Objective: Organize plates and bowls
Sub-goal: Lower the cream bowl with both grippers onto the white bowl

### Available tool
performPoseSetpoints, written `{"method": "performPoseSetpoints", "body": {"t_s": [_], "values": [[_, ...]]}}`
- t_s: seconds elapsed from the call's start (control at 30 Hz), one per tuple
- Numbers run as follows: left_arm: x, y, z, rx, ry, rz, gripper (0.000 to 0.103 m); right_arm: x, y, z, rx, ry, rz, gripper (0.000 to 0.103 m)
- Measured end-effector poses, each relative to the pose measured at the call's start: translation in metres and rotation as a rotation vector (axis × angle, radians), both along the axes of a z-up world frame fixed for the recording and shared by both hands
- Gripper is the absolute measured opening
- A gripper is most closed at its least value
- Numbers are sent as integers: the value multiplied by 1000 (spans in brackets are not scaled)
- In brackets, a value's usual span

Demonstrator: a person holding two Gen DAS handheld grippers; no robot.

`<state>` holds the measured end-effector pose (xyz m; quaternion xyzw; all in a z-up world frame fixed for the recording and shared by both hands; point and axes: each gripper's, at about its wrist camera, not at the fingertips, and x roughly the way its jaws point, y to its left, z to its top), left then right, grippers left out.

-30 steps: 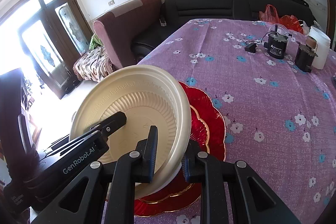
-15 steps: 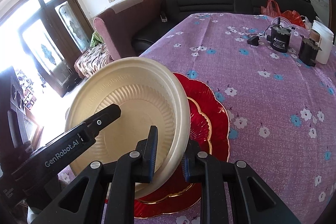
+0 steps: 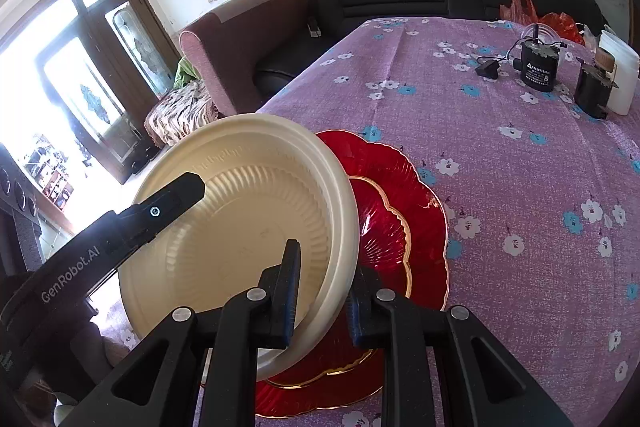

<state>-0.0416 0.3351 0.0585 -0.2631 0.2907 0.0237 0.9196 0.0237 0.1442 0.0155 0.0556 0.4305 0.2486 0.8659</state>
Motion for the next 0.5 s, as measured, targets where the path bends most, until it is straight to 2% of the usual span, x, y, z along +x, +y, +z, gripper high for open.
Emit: {"method": "performPoseSetpoints", "body": {"t_s": [0.1, 0.2, 0.33, 0.5], "values": [[-5, 11, 1, -35, -21, 33, 48, 1, 0, -1, 5, 8, -1, 22], [-10, 24, 1, -74, -37, 64, 51, 3, -2, -3, 20, 20, -4, 24], [-14, 42, -4, -127, -33, 110, 51, 5, -4, -5, 42, 43, -3, 33], [-20, 56, -6, -160, -40, 156, 52, 2, -5, -2, 49, 41, -5, 37]]}}
